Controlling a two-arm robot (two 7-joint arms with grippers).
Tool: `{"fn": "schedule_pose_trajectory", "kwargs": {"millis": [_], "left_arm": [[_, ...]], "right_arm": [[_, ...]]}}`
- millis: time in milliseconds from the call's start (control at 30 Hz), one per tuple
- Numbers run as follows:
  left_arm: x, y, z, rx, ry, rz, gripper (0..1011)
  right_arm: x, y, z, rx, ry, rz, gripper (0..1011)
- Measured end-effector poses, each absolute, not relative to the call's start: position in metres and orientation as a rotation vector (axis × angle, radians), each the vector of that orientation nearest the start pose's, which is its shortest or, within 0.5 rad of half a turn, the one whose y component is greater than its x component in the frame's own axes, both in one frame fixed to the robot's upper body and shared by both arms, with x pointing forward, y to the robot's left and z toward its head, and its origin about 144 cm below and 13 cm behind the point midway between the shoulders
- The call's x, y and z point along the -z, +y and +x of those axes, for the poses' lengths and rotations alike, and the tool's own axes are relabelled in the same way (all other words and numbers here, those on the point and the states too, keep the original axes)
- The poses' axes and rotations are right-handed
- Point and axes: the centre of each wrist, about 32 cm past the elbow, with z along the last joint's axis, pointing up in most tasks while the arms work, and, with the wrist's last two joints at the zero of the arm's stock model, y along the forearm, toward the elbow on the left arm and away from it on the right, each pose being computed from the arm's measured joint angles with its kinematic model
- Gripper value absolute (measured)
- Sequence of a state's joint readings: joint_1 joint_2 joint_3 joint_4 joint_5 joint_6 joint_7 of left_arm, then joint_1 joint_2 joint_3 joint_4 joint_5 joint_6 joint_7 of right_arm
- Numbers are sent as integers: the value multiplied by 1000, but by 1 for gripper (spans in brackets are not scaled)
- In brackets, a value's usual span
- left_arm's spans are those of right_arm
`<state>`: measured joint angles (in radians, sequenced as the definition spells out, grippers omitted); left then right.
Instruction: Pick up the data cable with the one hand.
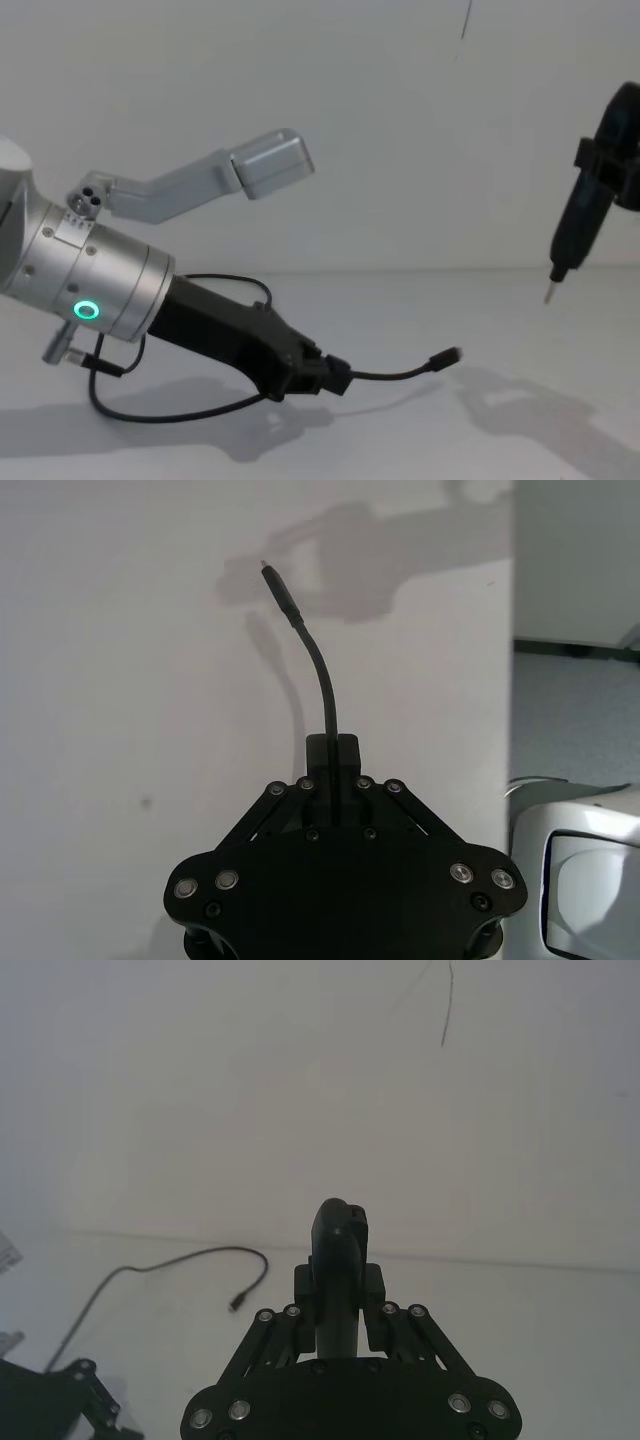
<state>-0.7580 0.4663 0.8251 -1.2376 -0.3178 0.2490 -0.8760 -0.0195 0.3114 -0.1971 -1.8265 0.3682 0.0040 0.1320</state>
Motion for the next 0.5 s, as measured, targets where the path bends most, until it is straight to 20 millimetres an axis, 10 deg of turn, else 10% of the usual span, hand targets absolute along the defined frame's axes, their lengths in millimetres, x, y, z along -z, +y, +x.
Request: {"fn": "schedule_pose_trajectory", "kwargs": {"millis": [500], "left_arm": [[-1256, 220, 590, -153, -167, 444, 42]], "right_arm": [[-1209, -229, 440, 1146, -8, 210, 263]]}}
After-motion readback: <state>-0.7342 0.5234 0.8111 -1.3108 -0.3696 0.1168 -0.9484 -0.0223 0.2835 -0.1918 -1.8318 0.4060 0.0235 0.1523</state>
